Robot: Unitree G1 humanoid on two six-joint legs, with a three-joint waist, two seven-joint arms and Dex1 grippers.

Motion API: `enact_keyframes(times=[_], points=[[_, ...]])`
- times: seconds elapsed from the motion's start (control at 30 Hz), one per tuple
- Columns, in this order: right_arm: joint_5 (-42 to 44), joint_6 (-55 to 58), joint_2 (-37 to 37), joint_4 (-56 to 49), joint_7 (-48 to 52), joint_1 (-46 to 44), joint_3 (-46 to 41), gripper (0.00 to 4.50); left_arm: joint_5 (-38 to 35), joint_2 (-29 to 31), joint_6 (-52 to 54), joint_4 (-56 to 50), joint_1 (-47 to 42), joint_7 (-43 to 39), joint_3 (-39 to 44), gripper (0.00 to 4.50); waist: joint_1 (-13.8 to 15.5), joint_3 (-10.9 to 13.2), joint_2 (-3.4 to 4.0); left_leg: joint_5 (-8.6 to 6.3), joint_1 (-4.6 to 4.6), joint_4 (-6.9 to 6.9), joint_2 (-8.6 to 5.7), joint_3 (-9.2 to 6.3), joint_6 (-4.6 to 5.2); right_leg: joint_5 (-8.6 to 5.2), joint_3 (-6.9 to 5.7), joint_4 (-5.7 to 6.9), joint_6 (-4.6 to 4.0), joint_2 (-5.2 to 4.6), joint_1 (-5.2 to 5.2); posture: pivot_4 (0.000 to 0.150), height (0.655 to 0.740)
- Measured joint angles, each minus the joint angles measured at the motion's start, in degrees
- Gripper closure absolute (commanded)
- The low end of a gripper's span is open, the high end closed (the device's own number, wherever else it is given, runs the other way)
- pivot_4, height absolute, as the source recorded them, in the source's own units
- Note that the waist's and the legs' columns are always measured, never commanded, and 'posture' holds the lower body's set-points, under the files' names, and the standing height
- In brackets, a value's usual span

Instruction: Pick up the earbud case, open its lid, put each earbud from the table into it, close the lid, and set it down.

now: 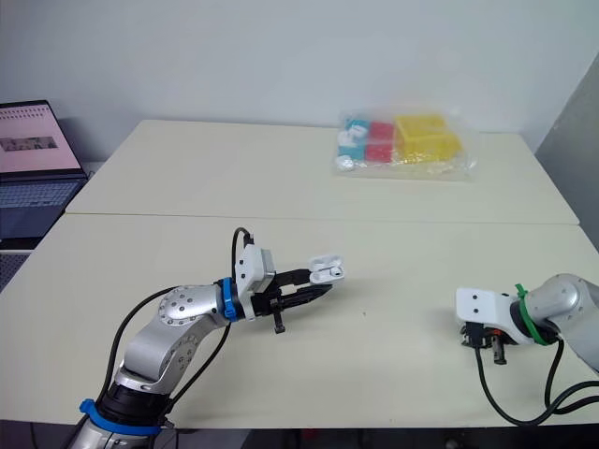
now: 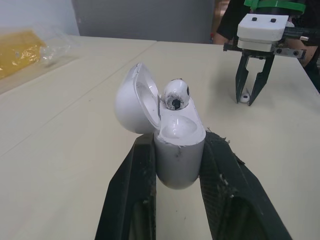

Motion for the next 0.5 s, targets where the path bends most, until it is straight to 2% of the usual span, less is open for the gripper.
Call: enact_keyframes(times=[0.07, 0.1, 0.3, 0.5], points=[[-0.13, 0.39, 0.4, 0.0, 0.76, 0.0, -0.25, 4.09, 0.0, 0.03, 0.0, -0.01, 0.0, -0.02, 0.0, 3.7, -0.01, 0.0, 0.0, 0.0, 0.0, 0.0, 0.0, 0.0, 0.0, 0.0, 0.0, 0.0, 0.0, 0.01, 0.0, 0.15, 0.7378], [-0.34, 0.41, 0.78, 0.01, 0.87, -0.01, -0.37, 3.33, 0.0, 0.12, 0.0, -0.06, 0.01, -0.03, 0.0, 3.7, -0.01, 0.0, 0.0, 0.0, 0.0, 0.0, 0.01, 0.0, 0.0, 0.0, 0.01, 0.0, 0.0, 0.01, 0.0, 0.15, 0.7378], [-2.52, -0.55, 3.21, 1.08, 0.02, -0.08, -2.38, 1.24, -0.02, 0.82, 0.03, -0.5, 0.24, -0.02, 0.0, 3.7, -0.07, 0.0, -0.01, 0.0, 0.01, 0.02, 0.0, 0.01, -0.01, 0.0, 0.01, 0.0, 0.0, 0.0, 0.02, 0.15, 0.7378], [0.04, 1.13, 4.22, -1.83, 0.66, 1.74, -6.54, 1.23, -0.06, 0.99, 0.25, -1.66, 0.99, 0.36, 0.0, 3.7, -0.06, 0.0, 0.01, 0.0, 0.0, 0.0, 0.0, -0.01, -0.01, 0.0, 0.05, 0.02, 0.0, 0.0, -0.01, 0.15, 0.7378]])
